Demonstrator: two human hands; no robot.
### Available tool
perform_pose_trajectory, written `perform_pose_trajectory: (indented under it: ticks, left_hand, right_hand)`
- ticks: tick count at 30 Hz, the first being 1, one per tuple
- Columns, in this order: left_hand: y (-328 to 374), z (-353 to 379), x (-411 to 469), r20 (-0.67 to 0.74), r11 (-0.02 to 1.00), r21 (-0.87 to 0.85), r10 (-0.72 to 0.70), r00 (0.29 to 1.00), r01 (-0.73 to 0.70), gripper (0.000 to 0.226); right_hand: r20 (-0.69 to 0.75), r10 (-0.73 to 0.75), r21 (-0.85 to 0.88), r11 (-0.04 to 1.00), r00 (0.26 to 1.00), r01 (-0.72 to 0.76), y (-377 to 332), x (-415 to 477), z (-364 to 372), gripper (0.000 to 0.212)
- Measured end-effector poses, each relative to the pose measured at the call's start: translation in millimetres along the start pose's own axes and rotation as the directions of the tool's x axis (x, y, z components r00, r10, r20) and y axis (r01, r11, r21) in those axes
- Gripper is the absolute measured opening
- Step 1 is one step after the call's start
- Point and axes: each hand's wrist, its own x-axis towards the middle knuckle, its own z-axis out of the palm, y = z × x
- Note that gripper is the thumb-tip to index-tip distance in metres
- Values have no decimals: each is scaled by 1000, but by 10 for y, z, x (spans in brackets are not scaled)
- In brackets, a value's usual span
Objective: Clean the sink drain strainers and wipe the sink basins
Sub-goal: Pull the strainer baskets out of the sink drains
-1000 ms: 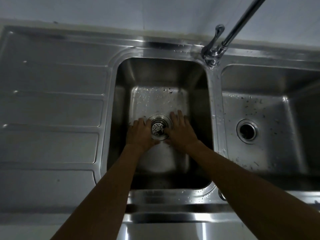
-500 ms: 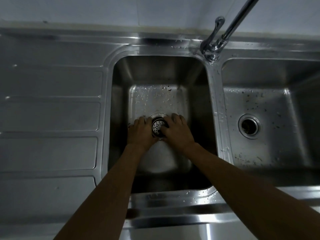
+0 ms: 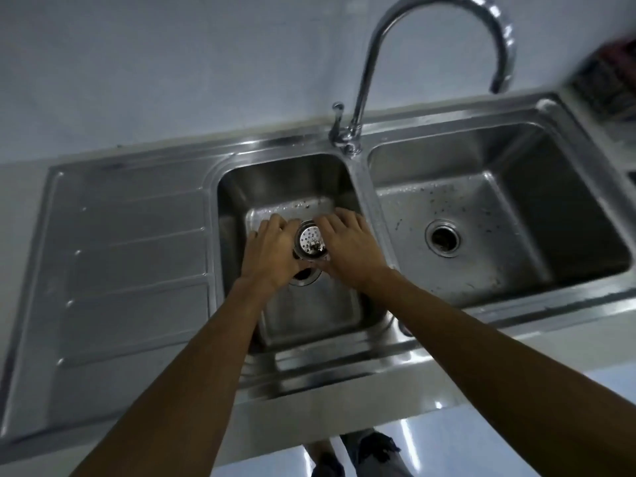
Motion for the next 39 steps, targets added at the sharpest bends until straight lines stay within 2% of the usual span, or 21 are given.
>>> perform_pose_trajectory:
  ticks: [4, 8, 13, 18, 21, 25, 28, 31, 36, 37, 39]
  left_hand:
    - [545, -355, 43, -41, 988, 32, 150, 988, -149, 82]
    - [1284, -308, 56, -83, 957, 147, 264, 961, -250, 75]
    - [2001, 129, 62, -45, 933, 198, 316, 948, -302, 68]
    - [2336, 559, 319, 39, 895, 291, 342, 939, -338, 64]
    - [2449, 810, 585, 102, 894, 328, 289, 952, -306, 58]
    - [2535, 1216, 882, 247, 933, 291, 142, 959, -214, 45]
    - [2537, 1482, 974, 273, 947, 290, 58, 960, -139, 31]
    - [2499, 1656, 1007, 281, 954, 290, -6, 960, -79, 28]
    - [2401, 1804, 1095, 325, 968, 249, -66, 943, -18, 42]
    - [2389, 1814, 1098, 352, 971, 240, -85, 932, -3, 54]
    - [2379, 1797, 1131, 434, 979, 198, -127, 892, 43, 96]
  right_hand:
    - [-109, 84, 15, 996, 991, -83, 338, -326, -573, 78]
    - [-100, 204, -15, 978, 974, -206, 817, -781, -854, 80]
    - [28, 297, -40, 954, 954, -296, 1371, -1254, -794, 85]
    - [99, 305, -39, 952, 947, -303, 1856, -1327, -450, 84]
    - [187, 281, -17, 959, 941, -283, 2125, -1141, -166, 85]
    - [315, 237, -32, 970, 919, -240, 2407, -896, 241, 78]
    - [380, 178, -25, 983, 908, -183, 2541, -789, 498, 75]
    - [399, 127, -23, 991, 908, -128, 2601, -734, 673, 72]
    - [372, 70, -8, 997, 925, -73, 2684, -650, 842, 59]
    - [368, 57, -1, 998, 928, -61, 2707, -650, 861, 63]
    - [371, 23, 13, 999, 928, -30, 2806, -656, 864, 83]
